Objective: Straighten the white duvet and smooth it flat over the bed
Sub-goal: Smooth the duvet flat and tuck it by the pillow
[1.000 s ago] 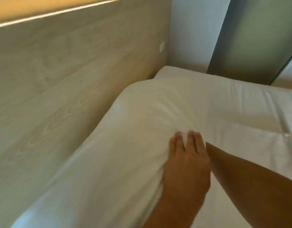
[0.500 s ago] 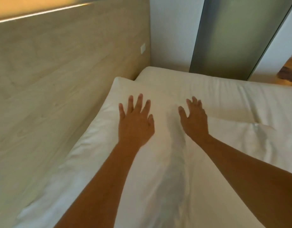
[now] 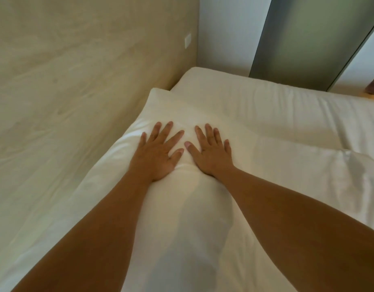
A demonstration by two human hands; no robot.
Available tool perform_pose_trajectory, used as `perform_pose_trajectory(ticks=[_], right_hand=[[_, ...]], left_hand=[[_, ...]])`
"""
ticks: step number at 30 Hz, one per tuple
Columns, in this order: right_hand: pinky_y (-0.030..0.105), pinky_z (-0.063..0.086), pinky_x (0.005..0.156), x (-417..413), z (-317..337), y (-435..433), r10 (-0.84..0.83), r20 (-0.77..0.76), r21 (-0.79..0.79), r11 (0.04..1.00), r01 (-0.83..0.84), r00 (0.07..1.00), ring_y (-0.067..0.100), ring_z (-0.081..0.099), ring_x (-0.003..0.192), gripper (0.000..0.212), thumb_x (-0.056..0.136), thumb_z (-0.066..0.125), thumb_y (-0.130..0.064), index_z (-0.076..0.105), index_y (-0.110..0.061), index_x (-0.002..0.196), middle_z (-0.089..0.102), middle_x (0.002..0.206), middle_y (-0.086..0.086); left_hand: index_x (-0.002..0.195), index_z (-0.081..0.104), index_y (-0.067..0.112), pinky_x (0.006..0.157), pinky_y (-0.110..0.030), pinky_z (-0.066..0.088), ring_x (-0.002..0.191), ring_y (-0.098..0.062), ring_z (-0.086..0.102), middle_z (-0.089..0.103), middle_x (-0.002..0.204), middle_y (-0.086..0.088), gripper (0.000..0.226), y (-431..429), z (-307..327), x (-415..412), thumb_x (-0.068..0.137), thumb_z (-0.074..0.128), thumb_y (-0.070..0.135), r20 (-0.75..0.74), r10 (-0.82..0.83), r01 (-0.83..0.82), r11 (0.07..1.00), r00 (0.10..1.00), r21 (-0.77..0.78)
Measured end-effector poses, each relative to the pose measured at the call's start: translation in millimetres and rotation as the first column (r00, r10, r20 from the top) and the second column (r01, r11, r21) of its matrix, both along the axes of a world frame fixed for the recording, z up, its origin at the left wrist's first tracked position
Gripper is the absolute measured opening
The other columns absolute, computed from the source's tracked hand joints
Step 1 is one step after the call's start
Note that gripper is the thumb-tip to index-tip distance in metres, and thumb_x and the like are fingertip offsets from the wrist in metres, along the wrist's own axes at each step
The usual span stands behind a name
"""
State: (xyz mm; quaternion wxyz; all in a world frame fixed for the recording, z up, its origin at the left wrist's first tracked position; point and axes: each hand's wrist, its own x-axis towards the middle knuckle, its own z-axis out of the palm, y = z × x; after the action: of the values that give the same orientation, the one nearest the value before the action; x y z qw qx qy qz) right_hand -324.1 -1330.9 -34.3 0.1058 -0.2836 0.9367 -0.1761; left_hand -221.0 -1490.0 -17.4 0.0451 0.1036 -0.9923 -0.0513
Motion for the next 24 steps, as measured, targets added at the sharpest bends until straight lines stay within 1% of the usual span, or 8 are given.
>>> perform_pose_trajectory(ticks=[4,9,11,13,15,17,20,24], right_hand=[[0.045,-0.010,0.118,3,-6,1,-0.039,0.022,0.030,0.999,0.038,0.999,0.012,-0.019,0.147,0.073,0.089,0.013,-0.075,-0.008,-0.044,0.151,-0.019,0.161,-0.009],[0.052,-0.008,0.118,3,5,35,-0.213,0.174,0.084,0.976,0.201,0.962,0.017,-0.016,0.148,0.073,0.091,0.012,-0.072,-0.006,-0.037,0.153,-0.017,0.161,-0.009],[0.053,-0.005,0.118,6,20,45,-0.287,0.164,0.056,0.958,0.282,0.944,0.023,-0.012,0.149,0.070,0.093,0.012,-0.069,-0.002,-0.036,0.154,-0.012,0.162,-0.006],[0.051,-0.002,0.119,19,36,43,-0.253,0.034,-0.050,0.966,0.255,0.967,0.021,-0.008,0.150,0.064,0.097,0.014,-0.062,0.003,-0.036,0.154,-0.005,0.163,-0.007],[0.047,0.001,0.119,38,42,35,-0.115,-0.074,-0.137,0.985,0.104,0.991,0.015,-0.008,0.149,0.059,0.099,0.014,-0.057,0.005,-0.039,0.154,-0.004,0.162,-0.012],[0.046,-0.002,0.119,54,32,33,0.002,-0.065,-0.123,0.992,-0.010,0.998,0.012,-0.012,0.148,0.056,0.099,0.012,-0.057,-0.001,-0.044,0.152,-0.010,0.161,-0.015],[0.046,-0.008,0.119,61,7,45,-0.012,0.041,-0.046,0.999,0.014,0.999,0.010,-0.021,0.146,0.059,0.097,0.009,-0.061,-0.010,-0.045,0.151,-0.021,0.159,-0.015],[0.048,-0.008,0.118,63,6,53,-0.052,0.059,0.023,0.998,0.050,0.997,0.013,-0.019,0.147,0.063,0.097,0.010,-0.063,-0.010,-0.042,0.152,-0.020,0.160,-0.013]], left_hand=[[0.150,-0.005,0.048,0.119,-0.051,0.003,0.148,-0.015,-0.012,-0.013,0.161,0.015,0.065,-15,-9,3,0.092,0.018,0.067,0.015,0.023,-0.023,0.999,1.000,0.035],[0.151,-0.011,0.040,0.118,-0.054,0.005,0.149,-0.027,-0.002,-0.008,0.162,0.007,0.071,-40,3,14,0.091,0.010,0.070,0.150,0.275,-0.290,0.953,0.950,0.086],[0.152,-0.009,0.036,0.118,-0.055,0.005,0.149,-0.029,-0.002,-0.008,0.163,0.005,0.067,-33,27,13,0.094,0.010,0.063,0.117,0.279,-0.288,0.956,0.953,0.064],[0.152,-0.009,0.038,0.118,-0.054,0.006,0.149,-0.026,-0.006,-0.011,0.162,0.007,0.062,-8,53,11,0.096,0.009,0.057,0.040,0.175,-0.176,0.984,0.984,0.023],[0.150,-0.010,0.043,0.119,-0.053,0.006,0.149,-0.020,-0.011,-0.014,0.161,0.011,0.061,16,58,17,0.094,0.007,0.059,0.009,0.038,-0.038,0.999,0.999,-0.001],[0.148,-0.010,0.049,0.119,-0.052,0.007,0.148,-0.017,-0.012,-0.016,0.160,0.016,0.062,26,39,32,0.090,0.005,0.064,0.035,-0.036,0.038,0.999,0.999,-0.038],[0.145,-0.015,0.054,0.119,-0.050,0.006,0.149,-0.018,-0.009,-0.015,0.159,0.019,0.064,1,12,52,0.088,0.009,0.070,0.053,0.088,-0.089,0.996,0.995,0.000],[0.147,-0.015,0.050,0.119,-0.052,0.006,0.149,-0.020,-0.004,-0.011,0.161,0.013,0.067,-13,3,60,0.089,0.012,0.071,0.092,0.223,-0.227,0.973,0.971,0.043]])
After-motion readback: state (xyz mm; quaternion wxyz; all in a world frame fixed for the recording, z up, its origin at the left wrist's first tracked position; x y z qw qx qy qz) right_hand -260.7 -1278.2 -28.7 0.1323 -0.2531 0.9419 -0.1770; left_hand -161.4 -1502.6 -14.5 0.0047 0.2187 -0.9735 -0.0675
